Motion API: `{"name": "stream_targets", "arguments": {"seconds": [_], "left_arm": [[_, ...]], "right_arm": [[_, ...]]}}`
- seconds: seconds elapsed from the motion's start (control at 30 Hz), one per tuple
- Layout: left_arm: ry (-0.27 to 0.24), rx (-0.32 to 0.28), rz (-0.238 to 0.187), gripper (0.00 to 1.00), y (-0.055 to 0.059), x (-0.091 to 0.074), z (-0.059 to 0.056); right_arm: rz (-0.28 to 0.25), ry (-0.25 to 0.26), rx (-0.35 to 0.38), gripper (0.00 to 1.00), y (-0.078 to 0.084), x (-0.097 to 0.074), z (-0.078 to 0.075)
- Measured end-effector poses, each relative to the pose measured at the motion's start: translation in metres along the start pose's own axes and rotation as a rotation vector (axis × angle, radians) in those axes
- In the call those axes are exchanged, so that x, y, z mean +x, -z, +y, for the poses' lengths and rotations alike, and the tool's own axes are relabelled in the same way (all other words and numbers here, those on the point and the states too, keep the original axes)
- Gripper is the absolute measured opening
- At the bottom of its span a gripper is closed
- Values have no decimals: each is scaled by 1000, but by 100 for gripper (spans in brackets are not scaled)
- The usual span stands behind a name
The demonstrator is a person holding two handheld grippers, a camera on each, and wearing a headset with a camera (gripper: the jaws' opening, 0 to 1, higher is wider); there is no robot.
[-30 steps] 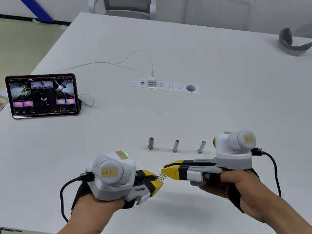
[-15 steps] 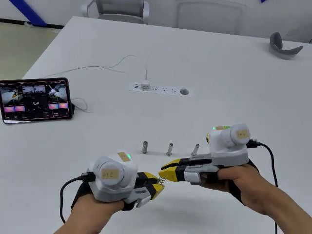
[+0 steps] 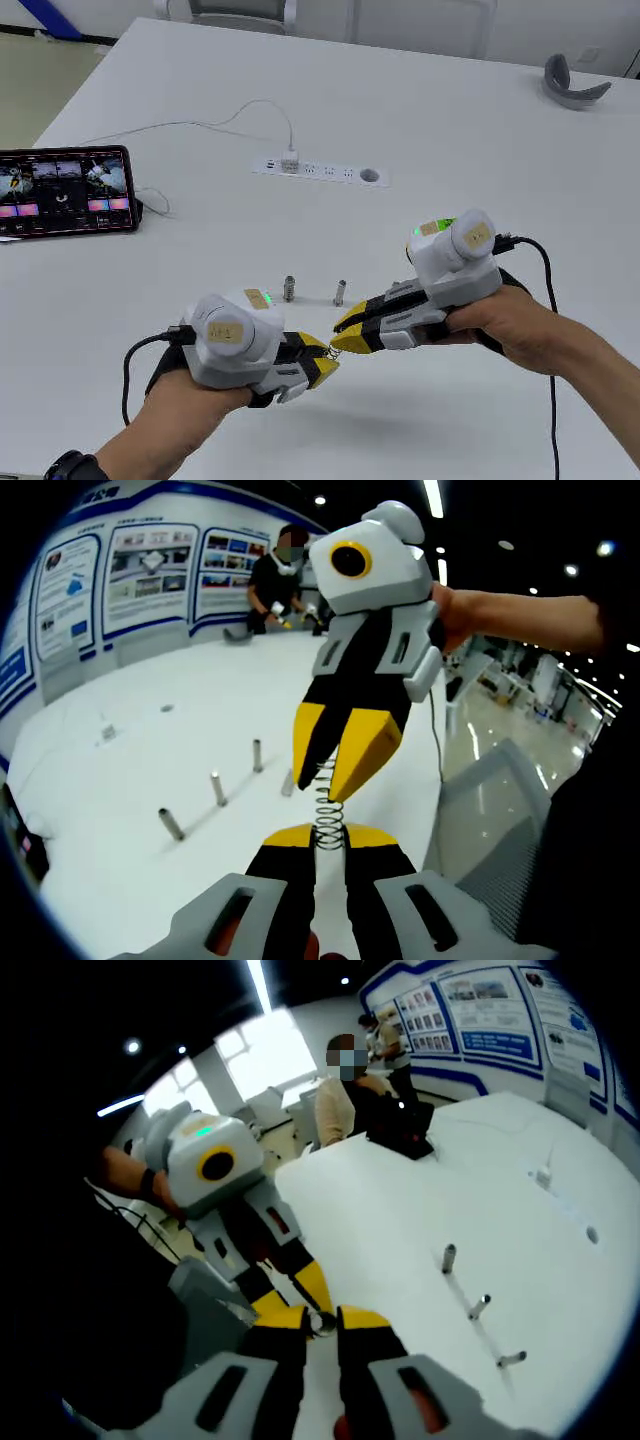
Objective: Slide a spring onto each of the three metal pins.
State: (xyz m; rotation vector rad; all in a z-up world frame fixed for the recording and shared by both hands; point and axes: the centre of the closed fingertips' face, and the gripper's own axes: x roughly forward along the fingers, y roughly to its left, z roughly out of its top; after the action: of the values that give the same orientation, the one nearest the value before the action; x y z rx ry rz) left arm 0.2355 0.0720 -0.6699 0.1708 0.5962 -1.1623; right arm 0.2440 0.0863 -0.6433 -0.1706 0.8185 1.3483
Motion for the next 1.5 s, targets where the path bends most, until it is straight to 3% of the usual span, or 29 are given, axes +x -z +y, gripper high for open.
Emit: {"name": "stream_targets", "arguments": {"seconds": [0.37,0.43,0.73,0.87,1.07,1.5], "left_arm": [[30,42,-6,9,-5,0,-9],[26,76,7,9,-4,0,-9],[42,95,5,10,-1,-1,-13],[45,72,2,10,1,0,-12],[41,89,8,13,8,0,-12],[-6,11,2,22,23,-9,-4]], "right_arm": [[146,-73,-124,13,15,8,13],[146,-77,-126,13,15,8,12],[149,-96,-121,13,18,8,17],[143,-79,-115,13,21,8,16],[117,-49,-93,13,22,3,10],[91,7,-52,13,34,-14,-2]]}}
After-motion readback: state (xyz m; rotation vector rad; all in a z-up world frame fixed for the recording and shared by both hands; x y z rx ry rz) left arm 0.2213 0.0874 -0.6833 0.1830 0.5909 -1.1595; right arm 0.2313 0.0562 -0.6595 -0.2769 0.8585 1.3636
